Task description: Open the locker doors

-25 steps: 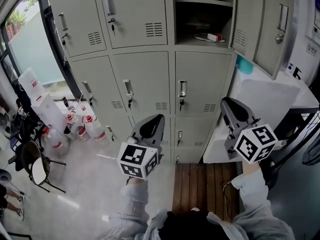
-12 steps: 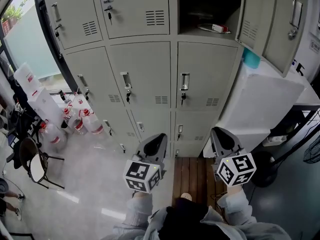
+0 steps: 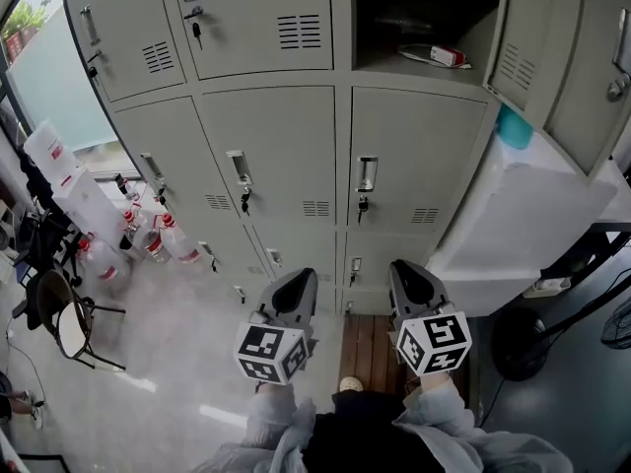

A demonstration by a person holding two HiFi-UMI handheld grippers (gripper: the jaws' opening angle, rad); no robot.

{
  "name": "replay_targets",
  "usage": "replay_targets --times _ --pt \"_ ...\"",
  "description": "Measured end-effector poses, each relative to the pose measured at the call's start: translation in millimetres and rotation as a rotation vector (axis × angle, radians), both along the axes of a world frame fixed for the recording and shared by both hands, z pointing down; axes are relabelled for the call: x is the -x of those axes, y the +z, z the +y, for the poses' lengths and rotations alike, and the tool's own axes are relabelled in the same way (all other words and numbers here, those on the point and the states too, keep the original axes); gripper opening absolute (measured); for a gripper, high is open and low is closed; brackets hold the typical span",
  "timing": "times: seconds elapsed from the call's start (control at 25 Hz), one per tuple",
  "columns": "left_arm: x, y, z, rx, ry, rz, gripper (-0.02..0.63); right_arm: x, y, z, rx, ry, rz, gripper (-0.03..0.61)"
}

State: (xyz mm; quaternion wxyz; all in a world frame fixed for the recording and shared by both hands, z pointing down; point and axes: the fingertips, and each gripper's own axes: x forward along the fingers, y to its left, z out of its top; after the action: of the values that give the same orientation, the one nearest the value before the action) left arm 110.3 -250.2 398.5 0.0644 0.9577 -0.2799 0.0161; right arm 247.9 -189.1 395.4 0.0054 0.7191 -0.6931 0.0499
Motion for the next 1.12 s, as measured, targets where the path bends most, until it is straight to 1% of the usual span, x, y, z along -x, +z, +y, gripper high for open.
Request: replay_targets --times 0.16,0.28,0.52,0.72,1.04,1.12 --pt "-12.2 6.9 -28.0 0.022 -0.018 0.017 0.012 -7.2 4.3 -32.3 0.009 -0.023 0.019 0.029" --pt "-22.3 12.4 -48.3 0.019 -0.028 0.011 0.012 -16.6 12.0 -54.7 0.017 -0.029 0.0 0.029" --pt "-40.6 19.5 -90.2 0.007 -0.047 0.003 0.012 -35.7 16.0 -99.0 -0.005 -0.021 0.002 0.029" --pt "-50.2 18.7 -124.6 0.002 -0.068 0.013 0.011 -42.8 8.9 -136.9 -0.026 -0.033 0.013 0.031" --pt "-61.1 10.9 -167.3 -0.018 -0.101 0.002 0.011 -40.9 -9.2 -183.3 -0.069 -0.066 0.007 0.134" --pt "-62.6 9.3 -174.0 -0.027 -0.104 -0.006 0.011 -40.9 -10.4 -191.1 -0.071 -0.061 0.005 0.141"
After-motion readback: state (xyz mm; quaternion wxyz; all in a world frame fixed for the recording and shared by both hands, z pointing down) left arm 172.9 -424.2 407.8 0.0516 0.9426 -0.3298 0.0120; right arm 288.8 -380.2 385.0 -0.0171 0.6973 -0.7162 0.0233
